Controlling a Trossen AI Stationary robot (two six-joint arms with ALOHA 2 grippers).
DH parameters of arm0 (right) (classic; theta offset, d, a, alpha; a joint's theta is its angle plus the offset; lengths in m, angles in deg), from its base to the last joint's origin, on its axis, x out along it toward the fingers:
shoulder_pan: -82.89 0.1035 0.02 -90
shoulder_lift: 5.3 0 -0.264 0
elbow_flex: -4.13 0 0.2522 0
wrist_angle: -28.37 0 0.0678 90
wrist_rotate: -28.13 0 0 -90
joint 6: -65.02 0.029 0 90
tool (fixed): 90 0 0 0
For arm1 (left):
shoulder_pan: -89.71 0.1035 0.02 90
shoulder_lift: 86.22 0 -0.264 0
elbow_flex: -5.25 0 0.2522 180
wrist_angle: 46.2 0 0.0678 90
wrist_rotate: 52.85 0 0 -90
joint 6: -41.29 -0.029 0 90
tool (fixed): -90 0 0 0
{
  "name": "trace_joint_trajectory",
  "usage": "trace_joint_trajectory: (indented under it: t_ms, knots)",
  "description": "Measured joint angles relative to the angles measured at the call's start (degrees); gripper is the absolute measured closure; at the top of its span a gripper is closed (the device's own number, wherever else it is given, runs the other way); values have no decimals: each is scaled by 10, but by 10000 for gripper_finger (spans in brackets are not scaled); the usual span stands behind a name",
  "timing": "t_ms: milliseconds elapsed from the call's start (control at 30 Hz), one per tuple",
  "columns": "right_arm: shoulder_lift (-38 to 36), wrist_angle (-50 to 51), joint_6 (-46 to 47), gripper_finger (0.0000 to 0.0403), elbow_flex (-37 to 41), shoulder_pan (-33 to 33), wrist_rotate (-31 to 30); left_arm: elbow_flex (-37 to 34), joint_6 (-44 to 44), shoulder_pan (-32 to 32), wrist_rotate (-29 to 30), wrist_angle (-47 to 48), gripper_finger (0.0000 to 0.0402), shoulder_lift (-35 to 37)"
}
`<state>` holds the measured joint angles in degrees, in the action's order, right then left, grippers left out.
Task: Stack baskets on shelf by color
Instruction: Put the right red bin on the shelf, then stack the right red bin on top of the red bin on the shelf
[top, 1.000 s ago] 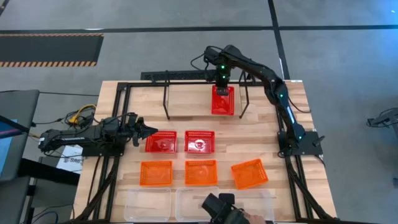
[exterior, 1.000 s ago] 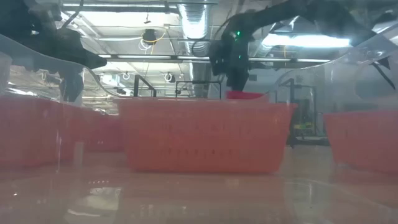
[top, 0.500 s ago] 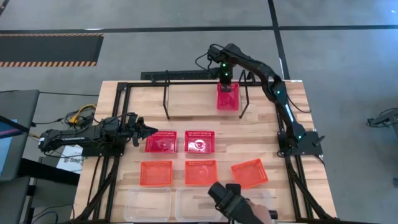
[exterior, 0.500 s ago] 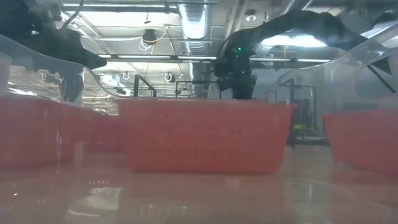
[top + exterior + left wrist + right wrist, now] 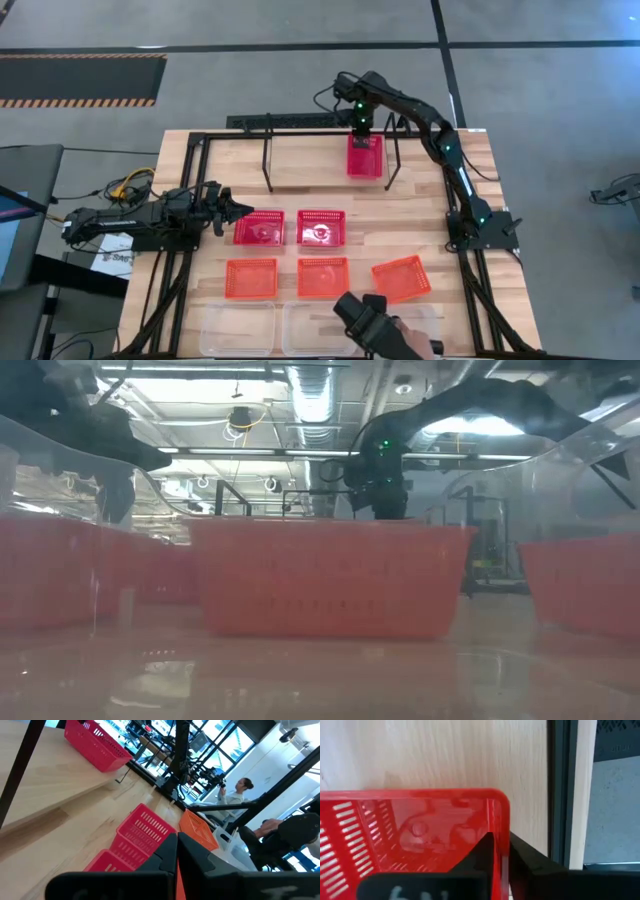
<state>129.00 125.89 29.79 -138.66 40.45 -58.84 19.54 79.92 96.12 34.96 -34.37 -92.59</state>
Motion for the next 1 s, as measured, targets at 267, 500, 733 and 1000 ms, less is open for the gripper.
trace_joint_trajectory:
  t_ms: [267, 500, 733, 1000]
  knots:
    - [-8, -16, 4, 312, -2, 8, -2, 0, 0, 0, 0, 0, 401, 0]
    - [-61, -20, 20, 311, -2, 28, -18, 0, 1, 0, 0, 0, 401, 0]
    - [-126, -13, 70, 310, -2, 120, -14, 0, 1, 0, 0, 0, 402, 0]
    - [-130, -24, 119, 310, -3, 263, 22, 0, 0, 0, 0, 0, 401, 0]
